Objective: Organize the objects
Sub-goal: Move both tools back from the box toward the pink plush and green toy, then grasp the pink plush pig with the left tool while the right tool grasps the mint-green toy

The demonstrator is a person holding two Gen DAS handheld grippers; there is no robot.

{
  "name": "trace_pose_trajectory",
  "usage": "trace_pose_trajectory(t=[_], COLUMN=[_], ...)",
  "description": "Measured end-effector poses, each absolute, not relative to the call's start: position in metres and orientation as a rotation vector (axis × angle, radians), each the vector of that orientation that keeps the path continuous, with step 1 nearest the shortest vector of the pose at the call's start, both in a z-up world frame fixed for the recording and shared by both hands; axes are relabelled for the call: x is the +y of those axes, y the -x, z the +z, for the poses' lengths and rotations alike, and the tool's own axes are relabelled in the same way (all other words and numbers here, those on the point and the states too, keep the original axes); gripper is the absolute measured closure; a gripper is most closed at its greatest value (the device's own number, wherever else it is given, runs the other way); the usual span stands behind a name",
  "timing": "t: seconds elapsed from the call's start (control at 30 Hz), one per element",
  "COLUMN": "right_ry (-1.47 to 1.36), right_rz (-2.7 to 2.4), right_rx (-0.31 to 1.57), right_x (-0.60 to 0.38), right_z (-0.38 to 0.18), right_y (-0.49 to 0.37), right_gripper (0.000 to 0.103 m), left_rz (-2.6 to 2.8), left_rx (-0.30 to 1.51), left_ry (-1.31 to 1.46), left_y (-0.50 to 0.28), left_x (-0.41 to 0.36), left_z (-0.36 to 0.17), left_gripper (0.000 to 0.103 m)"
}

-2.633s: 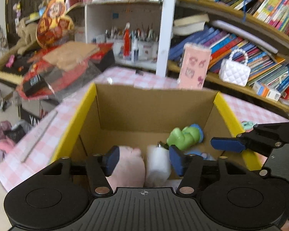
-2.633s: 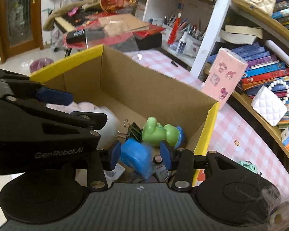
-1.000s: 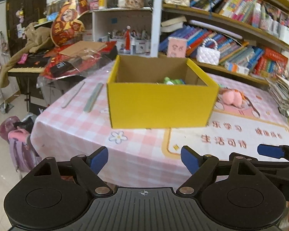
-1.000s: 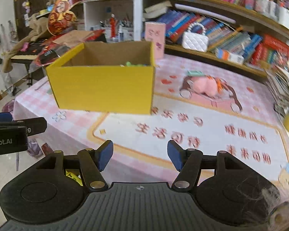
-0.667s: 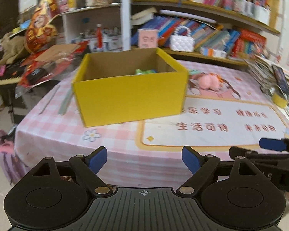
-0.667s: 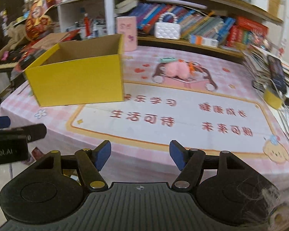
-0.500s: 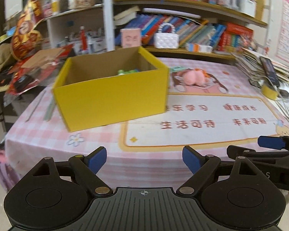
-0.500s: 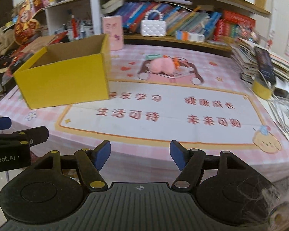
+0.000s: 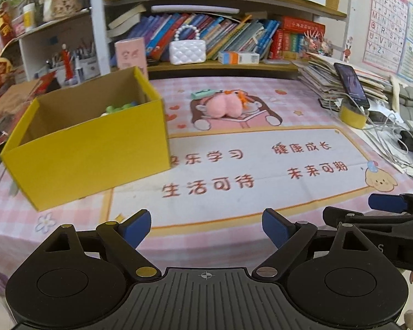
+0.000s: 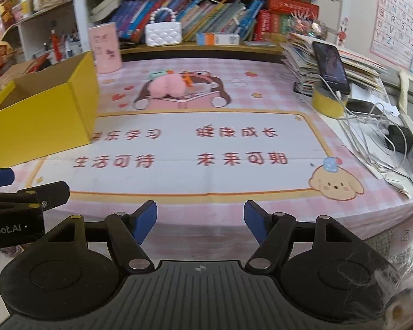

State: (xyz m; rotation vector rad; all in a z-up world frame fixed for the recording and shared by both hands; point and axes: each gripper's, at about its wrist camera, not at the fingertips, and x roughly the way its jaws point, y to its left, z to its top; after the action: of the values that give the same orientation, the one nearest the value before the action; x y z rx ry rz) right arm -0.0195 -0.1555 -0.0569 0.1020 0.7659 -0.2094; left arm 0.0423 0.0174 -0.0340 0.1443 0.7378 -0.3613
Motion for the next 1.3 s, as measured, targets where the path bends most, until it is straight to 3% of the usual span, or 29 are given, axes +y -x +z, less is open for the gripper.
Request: trace_pose_trajectory(t=[0.77,1.3], right_ry=[-0.111,-0.141], right_rz=[-0.141,-0.082], right_rx=[0.836,0.788], right_x=[-0.252,-0.302], right_z=[-0.063,-0.058], right_y=[-0.083,-0.165], right_gripper=[0.032,0.031], left_rz=[-0.299,-0.175], left_rx=[0.811,0.758], left_ry=[-0.114,-0.095], left_y=[-0.127,-0.209], left_x=[-0.081,-0.116], left_z=[-0.048,-0.037], left_gripper=[0.013,0.013])
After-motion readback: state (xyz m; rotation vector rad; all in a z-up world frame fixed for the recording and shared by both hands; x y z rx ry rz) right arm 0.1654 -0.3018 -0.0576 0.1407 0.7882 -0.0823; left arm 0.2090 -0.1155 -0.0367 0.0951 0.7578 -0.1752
